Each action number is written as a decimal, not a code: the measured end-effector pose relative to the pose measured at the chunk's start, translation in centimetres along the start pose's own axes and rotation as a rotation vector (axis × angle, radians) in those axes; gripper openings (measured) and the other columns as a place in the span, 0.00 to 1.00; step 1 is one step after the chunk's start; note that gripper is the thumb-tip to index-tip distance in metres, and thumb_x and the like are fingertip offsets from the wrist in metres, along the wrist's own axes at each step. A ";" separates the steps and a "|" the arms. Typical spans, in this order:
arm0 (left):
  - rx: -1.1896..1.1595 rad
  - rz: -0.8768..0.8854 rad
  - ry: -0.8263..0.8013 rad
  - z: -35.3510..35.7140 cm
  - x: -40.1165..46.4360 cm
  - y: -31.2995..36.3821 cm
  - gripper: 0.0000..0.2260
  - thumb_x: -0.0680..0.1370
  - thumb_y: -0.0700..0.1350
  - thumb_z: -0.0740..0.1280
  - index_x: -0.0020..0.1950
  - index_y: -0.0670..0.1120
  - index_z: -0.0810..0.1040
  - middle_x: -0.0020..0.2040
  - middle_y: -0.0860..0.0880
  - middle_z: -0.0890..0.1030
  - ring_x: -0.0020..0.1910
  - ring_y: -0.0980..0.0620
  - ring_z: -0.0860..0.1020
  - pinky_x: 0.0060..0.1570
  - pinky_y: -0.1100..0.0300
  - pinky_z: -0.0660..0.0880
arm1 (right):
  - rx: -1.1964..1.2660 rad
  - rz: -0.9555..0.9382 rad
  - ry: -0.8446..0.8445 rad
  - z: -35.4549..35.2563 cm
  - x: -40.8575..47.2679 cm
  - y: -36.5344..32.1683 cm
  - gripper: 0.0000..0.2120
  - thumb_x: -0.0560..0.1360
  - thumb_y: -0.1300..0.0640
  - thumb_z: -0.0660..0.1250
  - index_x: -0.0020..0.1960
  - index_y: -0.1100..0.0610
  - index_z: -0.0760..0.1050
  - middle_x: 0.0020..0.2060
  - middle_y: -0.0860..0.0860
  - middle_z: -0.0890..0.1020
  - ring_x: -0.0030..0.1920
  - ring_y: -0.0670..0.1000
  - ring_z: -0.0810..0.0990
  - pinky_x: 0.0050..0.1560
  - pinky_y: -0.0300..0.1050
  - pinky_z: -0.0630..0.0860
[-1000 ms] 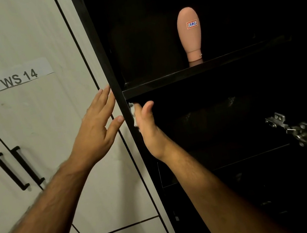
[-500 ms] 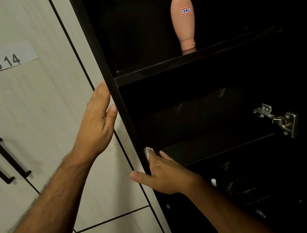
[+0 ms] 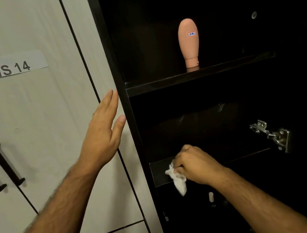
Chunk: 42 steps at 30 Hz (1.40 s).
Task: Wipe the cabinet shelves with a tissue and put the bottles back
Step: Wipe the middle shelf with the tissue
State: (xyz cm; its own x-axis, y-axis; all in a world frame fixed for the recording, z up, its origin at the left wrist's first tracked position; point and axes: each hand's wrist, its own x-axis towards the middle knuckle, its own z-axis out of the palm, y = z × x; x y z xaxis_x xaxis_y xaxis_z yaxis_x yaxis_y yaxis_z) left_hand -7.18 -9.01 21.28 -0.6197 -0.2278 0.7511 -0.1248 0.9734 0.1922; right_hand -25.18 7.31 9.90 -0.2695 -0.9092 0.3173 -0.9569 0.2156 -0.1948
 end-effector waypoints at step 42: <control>0.240 0.136 0.228 3.3 -0.7 -0.3 0.43 0.76 0.67 0.61 0.79 0.43 0.48 0.78 0.33 0.49 0.78 0.37 0.46 0.74 0.35 0.52 | -0.061 -0.040 0.291 0.2 7.7 -3.0 0.05 0.76 0.54 0.66 0.42 0.54 0.76 0.38 0.51 0.80 0.38 0.54 0.80 0.34 0.43 0.68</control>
State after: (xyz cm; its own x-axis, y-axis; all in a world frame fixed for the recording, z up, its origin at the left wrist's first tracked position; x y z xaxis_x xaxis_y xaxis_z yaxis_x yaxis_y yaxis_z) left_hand -9.24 -9.02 18.61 -0.4577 -0.0693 0.8864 -0.2480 0.9673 -0.0524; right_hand -24.39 -0.35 12.72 -0.2429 -0.7791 0.5780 -0.9697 0.2106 -0.1238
